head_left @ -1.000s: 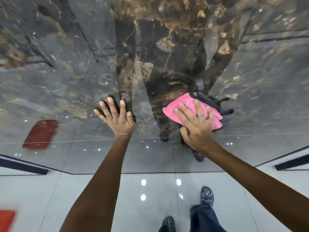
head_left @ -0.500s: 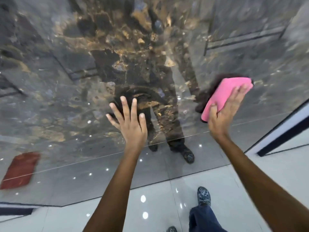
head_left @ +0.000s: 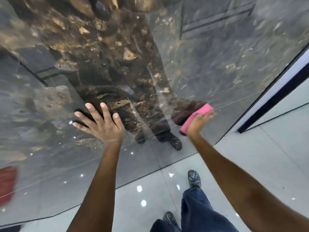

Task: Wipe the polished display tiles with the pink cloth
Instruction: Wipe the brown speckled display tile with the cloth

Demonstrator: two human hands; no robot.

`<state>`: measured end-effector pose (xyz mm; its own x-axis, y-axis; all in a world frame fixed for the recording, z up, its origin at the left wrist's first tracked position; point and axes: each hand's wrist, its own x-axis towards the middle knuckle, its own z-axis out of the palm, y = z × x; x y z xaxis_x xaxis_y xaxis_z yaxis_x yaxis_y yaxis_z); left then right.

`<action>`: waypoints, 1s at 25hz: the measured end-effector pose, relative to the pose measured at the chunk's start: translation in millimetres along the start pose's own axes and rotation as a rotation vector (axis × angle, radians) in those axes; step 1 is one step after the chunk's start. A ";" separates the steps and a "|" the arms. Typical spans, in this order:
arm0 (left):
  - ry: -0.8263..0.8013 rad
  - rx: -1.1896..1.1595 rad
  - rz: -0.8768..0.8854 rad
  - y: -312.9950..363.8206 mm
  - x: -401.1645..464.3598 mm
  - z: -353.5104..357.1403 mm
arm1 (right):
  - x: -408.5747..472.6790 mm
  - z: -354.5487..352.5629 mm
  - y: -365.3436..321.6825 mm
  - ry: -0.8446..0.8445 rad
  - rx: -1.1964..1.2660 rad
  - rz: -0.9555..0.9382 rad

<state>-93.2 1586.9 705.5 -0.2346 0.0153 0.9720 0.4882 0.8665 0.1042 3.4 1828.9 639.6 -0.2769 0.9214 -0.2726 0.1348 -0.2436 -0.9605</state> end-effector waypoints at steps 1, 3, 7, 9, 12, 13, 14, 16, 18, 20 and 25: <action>0.005 0.010 0.006 0.1 0.5 0.9 | 19.1 -5.7 -18.0 0.096 0.048 0.031; 0.008 0.009 0.007 0.6 0.3 1.5 | -8.5 7.5 -46.5 0.198 0.158 0.010; -0.012 0.021 0.023 -2.7 1.3 0.3 | -162.2 37.9 -23.8 -0.243 -0.111 -0.596; -0.015 -0.014 0.016 -2.6 -0.5 -3.6 | -155.3 17.6 -19.9 -0.345 -0.334 -0.923; -0.048 -0.041 -0.019 -0.9 4.0 -4.7 | -71.8 -13.2 -94.3 -0.108 -0.258 -0.821; -0.081 -0.028 -0.026 -0.1 6.5 -8.2 | -52.2 -16.3 -120.1 0.031 -0.160 -0.767; -0.116 -0.007 -0.018 -0.1 6.5 -12.4 | -42.8 -14.9 -135.6 0.119 -0.090 -0.735; -0.193 -0.024 -0.028 4.9 3.1 -21.0 | -57.4 -3.8 -130.8 0.141 -0.247 -0.800; -0.228 -0.130 -0.132 17.9 15.5 -36.2 | -93.5 6.2 -90.8 -0.048 -0.633 -1.294; -0.185 -0.275 -0.158 26.8 52.1 -50.0 | -99.2 7.6 -62.6 -0.268 -1.012 -1.973; 0.018 -0.116 -0.027 2.5 195.8 -63.5 | -48.2 -1.4 -234.3 0.104 -0.545 -1.862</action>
<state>-84.5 1560.3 909.5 -0.2346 -0.0166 0.9719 0.5763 0.8028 0.1529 -13.5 1842.1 877.9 -0.3536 -0.1100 0.9289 0.0249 0.9916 0.1269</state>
